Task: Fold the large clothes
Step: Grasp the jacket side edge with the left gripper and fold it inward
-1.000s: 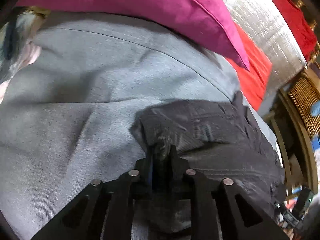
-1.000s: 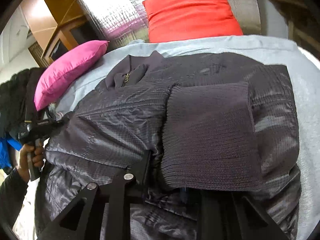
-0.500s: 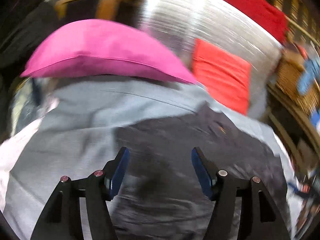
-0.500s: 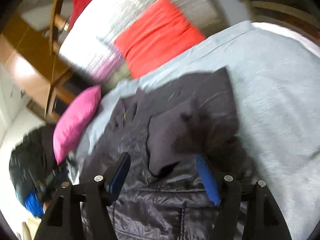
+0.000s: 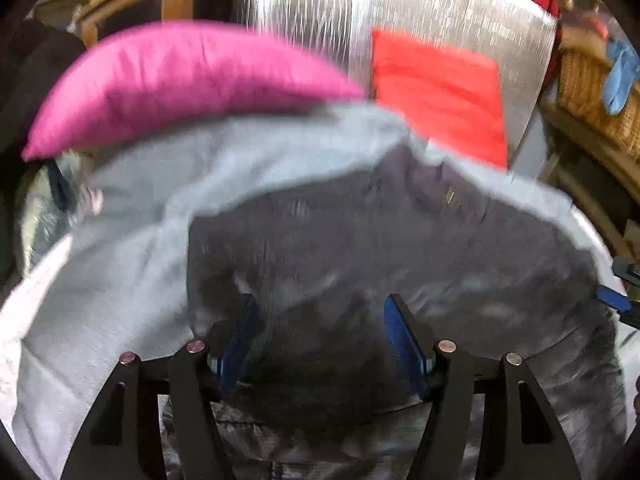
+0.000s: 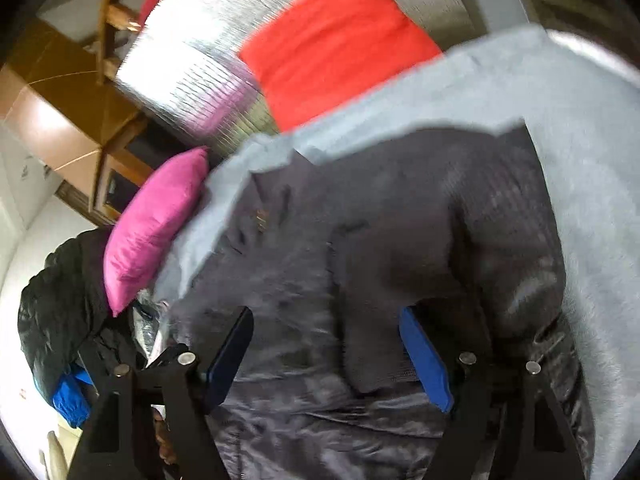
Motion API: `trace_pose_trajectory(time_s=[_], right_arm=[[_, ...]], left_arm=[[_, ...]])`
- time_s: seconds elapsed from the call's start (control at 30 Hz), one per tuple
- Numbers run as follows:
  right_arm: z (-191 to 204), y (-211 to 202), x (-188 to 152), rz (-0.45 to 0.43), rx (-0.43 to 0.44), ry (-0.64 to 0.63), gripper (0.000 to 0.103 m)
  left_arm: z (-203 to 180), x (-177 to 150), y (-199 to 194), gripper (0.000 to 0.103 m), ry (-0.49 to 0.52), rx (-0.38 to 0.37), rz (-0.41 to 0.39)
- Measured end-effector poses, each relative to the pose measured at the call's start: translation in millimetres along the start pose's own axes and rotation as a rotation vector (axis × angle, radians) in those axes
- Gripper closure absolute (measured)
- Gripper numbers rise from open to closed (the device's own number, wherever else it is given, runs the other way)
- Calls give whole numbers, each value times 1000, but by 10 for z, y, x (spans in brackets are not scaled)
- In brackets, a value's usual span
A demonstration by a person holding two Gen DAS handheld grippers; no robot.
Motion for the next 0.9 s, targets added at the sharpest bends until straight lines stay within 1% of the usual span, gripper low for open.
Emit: trace_pose_trajectory(time_s=[0.03, 0.07, 0.13, 0.17, 0.2, 0.23, 0.27, 0.3, 0.33, 0.37, 0.4, 0.47, 0.5, 0.53, 0.57, 0.67, 0.73, 0.77, 0.83, 0.9], right_arm=[[103, -14, 61, -14, 23, -22, 24], [201, 8, 130, -26, 40, -35, 23], [338, 98, 204, -20, 75, -42, 23], [410, 205, 247, -4, 105, -38, 23], [391, 277, 271, 6, 107, -25, 23], [343, 344, 267, 17, 99, -8, 22], [187, 542, 219, 64, 75, 43, 21], [16, 680, 126, 107, 55, 90, 21], [-57, 765, 100, 99, 64, 124, 21], [-58, 726, 124, 69, 73, 116, 21], [-25, 685, 131, 66, 73, 104, 21], [59, 547, 120, 67, 51, 67, 21], [118, 458, 107, 58, 52, 47, 21], [183, 341, 79, 49, 73, 25, 21], [213, 208, 16, 42, 86, 8, 21], [194, -150, -193, 25, 77, -31, 21], [166, -470, -504, 28, 56, -73, 21], [137, -615, -641, 29, 50, -88, 21], [75, -826, -885, 31, 29, -98, 21], [-15, -1171, -1226, 22, 8, -93, 21]], left_arm=[[-76, 46, -72, 27, 5, -9, -25], [-170, 62, -95, 24, 20, -18, -32], [-348, 2, -5, 24, 70, -35, -7], [-393, -70, 100, 24, 88, -25, 25], [-383, -179, 233, 24, 96, 3, 73], [-367, -308, 410, 24, 96, 26, 141], [-358, -428, 552, 23, 92, 23, 185], [-353, -426, 550, 20, 109, 26, 135], [-355, -428, 535, 19, 133, 40, 115], [-349, -433, 527, 19, 137, 44, 114], [-342, -433, 514, 19, 128, 40, 119], [-312, -420, 466, 19, 106, 25, 134], [-295, -393, 415, 19, 93, 17, 130], [-271, -346, 374, 19, 81, 13, 120], [-225, -326, 256, 19, 70, 10, 101], [-39, -371, -89, 19, 52, 10, 67], [134, -460, -427, 19, 22, -3, 36], [305, -535, -617, 19, -6, 7, 20], [585, -679, -846, 19, -70, 23, 19], [897, -882, -1082, 19, -153, 49, 26]])
Point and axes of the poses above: each gripper's, at about its wrist camera, not at the fingertips, and y roughly the way its jaws point, z to its left, x to its top, the point moved 10 cm from there along y, roughly the way its jaws point, and after that the axes turned 6 degrees about -y, right-handed, at the moved point
